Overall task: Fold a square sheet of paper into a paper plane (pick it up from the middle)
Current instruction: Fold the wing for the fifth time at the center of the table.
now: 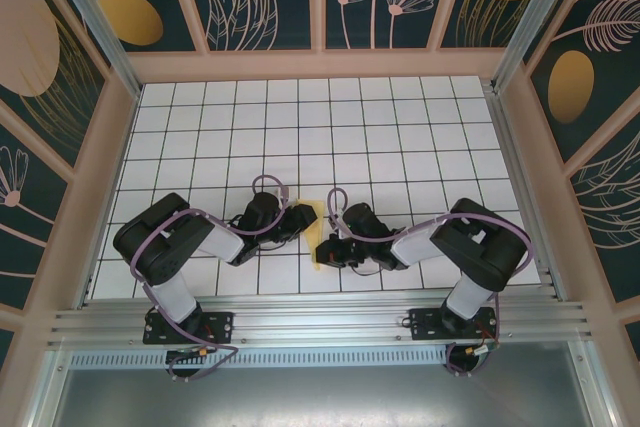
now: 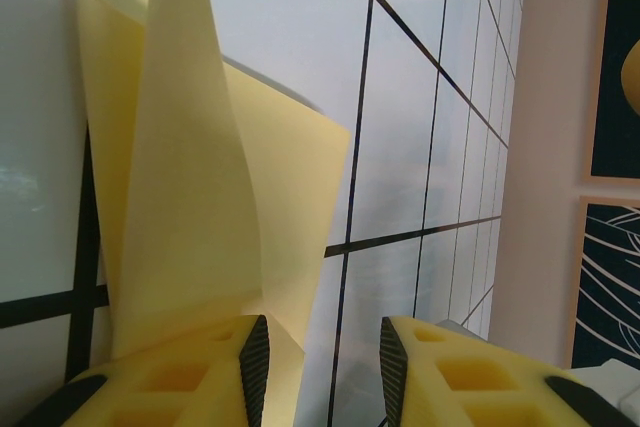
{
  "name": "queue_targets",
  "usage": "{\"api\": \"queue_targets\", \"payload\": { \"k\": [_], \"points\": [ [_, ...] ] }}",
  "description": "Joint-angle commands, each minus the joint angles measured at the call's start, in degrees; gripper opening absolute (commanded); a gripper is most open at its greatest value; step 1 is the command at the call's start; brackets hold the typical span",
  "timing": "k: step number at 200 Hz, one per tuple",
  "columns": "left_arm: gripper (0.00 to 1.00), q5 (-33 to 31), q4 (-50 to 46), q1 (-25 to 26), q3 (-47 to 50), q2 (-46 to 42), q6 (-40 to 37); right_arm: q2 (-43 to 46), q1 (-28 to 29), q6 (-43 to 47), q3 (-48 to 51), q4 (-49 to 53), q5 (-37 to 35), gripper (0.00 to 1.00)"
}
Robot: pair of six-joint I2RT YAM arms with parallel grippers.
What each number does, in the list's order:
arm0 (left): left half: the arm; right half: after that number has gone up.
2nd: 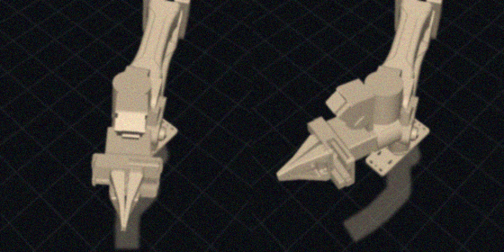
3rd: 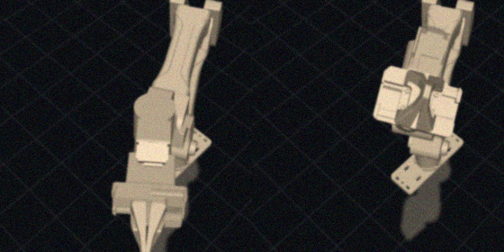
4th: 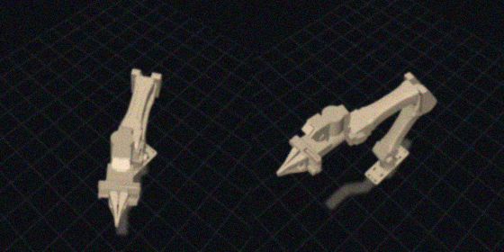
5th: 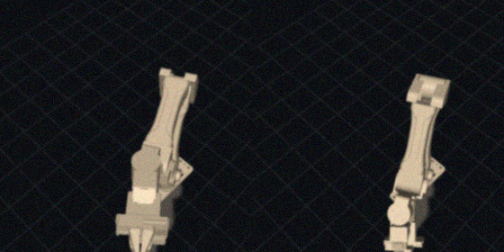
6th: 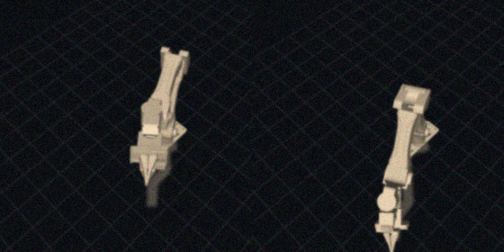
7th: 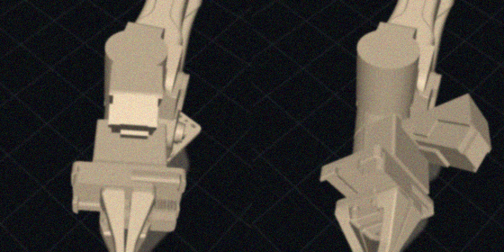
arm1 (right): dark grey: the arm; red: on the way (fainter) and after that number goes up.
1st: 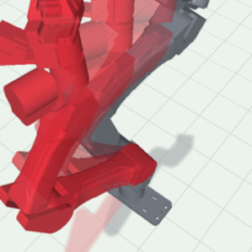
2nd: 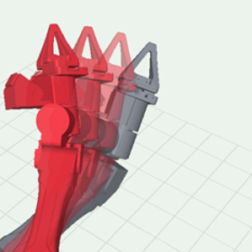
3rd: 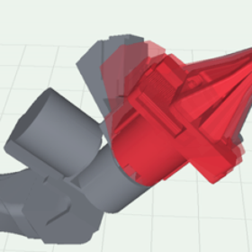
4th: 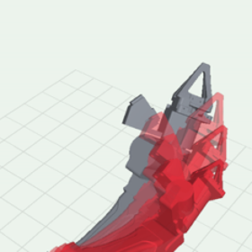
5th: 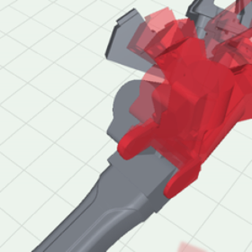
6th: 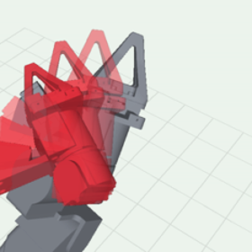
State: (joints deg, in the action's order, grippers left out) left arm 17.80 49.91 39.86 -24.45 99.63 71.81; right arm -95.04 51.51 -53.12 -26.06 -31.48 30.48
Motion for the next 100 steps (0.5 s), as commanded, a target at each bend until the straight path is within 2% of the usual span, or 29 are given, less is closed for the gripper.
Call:
{"api": "queue_targets", "payload": {
  "k": [1,46,100],
  "points": [
    [0.37,-0.9,-5.7,0.0,0.3,1.2,-1.8,0.9,1.3,-0.2,0.2,0.9,1.1,0.04],
    [0.37,-0.9,-5.9,0.0,0.1,1.2,-1.9,4.7,2.8,0.4,-1.6,4.4,0.0,0.03],
    [0.36,-0.8,-5.9,0.1,-0.1,1.3,-2.0,-0.5,3.4,-1.6,-0.5,0.5,0.3,0.03]
  ]
}}
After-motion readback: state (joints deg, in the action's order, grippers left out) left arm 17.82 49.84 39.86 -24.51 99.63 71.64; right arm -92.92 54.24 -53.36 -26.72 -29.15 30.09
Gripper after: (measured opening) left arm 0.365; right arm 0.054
